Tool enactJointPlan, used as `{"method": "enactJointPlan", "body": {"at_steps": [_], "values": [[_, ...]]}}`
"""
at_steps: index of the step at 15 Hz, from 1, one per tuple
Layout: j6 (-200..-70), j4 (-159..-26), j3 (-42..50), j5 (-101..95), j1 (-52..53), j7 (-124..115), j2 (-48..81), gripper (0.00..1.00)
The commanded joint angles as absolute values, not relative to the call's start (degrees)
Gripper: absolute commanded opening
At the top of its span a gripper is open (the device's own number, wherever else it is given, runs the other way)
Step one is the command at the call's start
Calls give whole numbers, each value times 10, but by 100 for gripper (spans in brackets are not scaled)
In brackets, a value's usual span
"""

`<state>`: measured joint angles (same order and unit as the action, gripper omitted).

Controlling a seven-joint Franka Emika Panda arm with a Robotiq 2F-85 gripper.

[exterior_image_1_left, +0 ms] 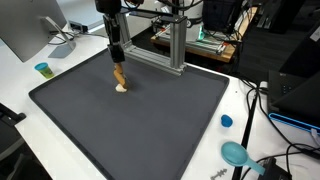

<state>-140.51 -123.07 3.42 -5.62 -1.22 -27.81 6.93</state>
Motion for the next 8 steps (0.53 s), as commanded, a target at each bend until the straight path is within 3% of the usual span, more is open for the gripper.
{"method": "enactJointPlan", "body": {"at_steps": [1,8], "values": [[-1412,-1206,39,-69,-1,-310,95,21],[-1412,-1169,52,-90,17,-356,150,21]]}}
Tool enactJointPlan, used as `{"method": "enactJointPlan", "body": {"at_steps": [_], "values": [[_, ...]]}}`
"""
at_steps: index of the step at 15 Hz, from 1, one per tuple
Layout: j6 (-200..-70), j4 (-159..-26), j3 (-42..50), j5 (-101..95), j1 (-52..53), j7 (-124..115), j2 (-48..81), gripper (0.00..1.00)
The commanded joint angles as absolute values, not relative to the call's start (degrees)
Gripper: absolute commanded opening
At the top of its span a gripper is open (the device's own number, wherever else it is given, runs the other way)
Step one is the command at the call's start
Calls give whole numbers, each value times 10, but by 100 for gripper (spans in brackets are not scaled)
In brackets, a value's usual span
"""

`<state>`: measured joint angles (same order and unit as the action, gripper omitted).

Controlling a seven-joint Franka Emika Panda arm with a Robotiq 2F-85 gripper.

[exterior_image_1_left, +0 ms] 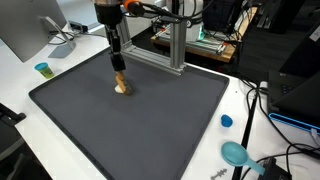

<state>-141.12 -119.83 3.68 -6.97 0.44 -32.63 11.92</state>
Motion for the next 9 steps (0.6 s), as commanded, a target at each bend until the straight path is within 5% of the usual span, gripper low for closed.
{"method": "enactJointPlan", "body": {"at_steps": [1,9], "values": [[-1414,-1164,54,-93,18,-363,157,21],[-1352,-1093,68,-68,12,-374,219,21]]}}
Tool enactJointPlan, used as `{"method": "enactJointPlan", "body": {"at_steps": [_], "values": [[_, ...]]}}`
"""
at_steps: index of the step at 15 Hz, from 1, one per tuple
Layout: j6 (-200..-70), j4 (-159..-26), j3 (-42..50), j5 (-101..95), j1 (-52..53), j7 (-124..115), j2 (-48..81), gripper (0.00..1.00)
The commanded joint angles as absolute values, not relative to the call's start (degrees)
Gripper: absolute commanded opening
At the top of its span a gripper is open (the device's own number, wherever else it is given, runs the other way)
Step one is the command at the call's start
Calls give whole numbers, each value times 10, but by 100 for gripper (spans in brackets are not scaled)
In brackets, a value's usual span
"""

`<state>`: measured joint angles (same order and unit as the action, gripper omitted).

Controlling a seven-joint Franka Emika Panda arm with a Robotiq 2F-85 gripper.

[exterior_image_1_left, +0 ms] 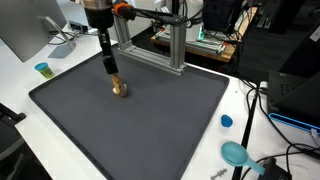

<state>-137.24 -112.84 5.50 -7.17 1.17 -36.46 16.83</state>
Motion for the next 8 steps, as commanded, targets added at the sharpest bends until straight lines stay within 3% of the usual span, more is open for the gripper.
{"method": "enactJointPlan", "body": {"at_steps": [1,8], "values": [[-1346,-1085,67,-62,11,-375,224,21],[-1330,-1032,77,-16,-7,-381,261,21]]}}
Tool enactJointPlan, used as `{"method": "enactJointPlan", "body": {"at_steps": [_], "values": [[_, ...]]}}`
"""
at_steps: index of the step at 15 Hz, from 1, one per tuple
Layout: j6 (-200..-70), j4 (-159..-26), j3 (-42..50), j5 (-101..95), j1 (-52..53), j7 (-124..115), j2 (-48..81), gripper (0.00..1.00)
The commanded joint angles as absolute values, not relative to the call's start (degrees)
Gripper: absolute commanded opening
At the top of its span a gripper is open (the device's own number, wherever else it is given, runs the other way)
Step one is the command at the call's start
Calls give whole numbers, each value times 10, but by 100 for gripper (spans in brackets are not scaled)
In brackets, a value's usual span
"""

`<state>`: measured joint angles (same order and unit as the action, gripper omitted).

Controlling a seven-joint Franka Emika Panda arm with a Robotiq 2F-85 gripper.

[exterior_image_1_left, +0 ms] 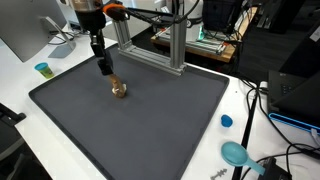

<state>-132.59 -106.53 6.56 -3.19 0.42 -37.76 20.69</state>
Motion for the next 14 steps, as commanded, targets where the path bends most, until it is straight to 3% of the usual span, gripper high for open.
{"method": "enactJointPlan", "body": {"at_steps": [1,14], "values": [[-1330,-1026,79,-10,-10,-379,266,21],[-1363,-987,110,-14,-8,-426,303,21]]}}
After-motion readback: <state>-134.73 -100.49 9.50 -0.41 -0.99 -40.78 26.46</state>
